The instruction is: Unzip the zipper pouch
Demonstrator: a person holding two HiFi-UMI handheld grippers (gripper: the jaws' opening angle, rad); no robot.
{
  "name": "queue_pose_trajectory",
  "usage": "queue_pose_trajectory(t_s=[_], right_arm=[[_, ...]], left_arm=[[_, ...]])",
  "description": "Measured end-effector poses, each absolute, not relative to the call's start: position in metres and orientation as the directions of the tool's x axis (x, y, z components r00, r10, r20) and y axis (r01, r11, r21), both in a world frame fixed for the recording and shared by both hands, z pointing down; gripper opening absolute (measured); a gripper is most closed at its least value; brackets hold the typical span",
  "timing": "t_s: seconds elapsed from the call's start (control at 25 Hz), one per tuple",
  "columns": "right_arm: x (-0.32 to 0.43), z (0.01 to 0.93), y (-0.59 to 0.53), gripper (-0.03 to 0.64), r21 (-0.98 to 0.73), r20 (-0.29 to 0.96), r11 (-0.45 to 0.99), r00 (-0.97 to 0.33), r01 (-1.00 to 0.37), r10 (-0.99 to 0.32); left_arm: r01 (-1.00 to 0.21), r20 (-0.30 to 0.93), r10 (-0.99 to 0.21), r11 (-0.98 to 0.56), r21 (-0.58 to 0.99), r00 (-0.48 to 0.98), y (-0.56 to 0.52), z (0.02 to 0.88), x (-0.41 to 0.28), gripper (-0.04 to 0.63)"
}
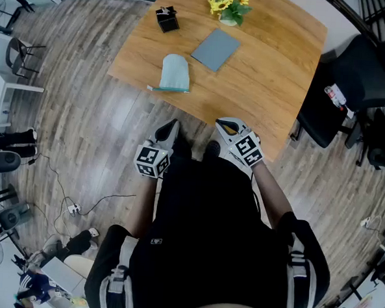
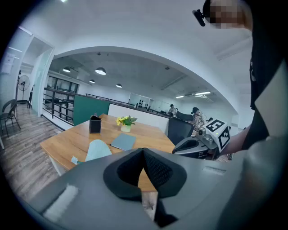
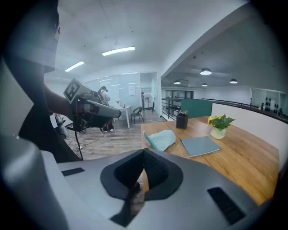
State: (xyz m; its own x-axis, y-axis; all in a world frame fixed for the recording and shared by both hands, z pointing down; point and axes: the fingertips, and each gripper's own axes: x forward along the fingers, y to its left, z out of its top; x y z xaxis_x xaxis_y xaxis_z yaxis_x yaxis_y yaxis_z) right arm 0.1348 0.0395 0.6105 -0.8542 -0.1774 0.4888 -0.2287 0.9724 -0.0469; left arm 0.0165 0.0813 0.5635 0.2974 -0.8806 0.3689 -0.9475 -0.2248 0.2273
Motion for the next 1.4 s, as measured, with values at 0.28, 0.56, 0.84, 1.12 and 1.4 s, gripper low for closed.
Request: queue_pose_trajectory(t_s=[0.28,0.56,0.84,1.12,1.4], right_arm=[[0.139,0.607,0.035,0.003,-0.049,0.493,0.967,-0.848,-0.249,-0.193],[0.137,0.608,0.032,0.003,-0.062,0.487,0.962,-0.849,-0.266,-0.203],[0.138,0.610,0.031,0.005,-0.067,0.483,0.966,-0.855,-0.250,-0.188],[0.140,0.610,0.032,0.028,-0.064,0.489,0.970,-0.855,-0.233,-0.173],[0.135,0.612,0.034,0.081,-0.077,0.481,0.974,-0.864,-0.215,-0.153]], left_arm=[[-0.948,0.356,-0.885,-0.233,0.217,0.300,0.074,0.556,0.017,-0.006],[-0.950,0.352,-0.890,-0.225,0.217,0.291,0.071,0.554,0.017,-0.006],[-0.954,0.349,-0.897,-0.201,0.222,0.270,0.069,0.558,0.019,-0.005],[-0.956,0.352,-0.899,-0.194,0.219,0.262,0.069,0.558,0.021,0.025],[-0.957,0.357,-0.897,-0.190,0.219,0.260,0.071,0.558,0.020,0.058]])
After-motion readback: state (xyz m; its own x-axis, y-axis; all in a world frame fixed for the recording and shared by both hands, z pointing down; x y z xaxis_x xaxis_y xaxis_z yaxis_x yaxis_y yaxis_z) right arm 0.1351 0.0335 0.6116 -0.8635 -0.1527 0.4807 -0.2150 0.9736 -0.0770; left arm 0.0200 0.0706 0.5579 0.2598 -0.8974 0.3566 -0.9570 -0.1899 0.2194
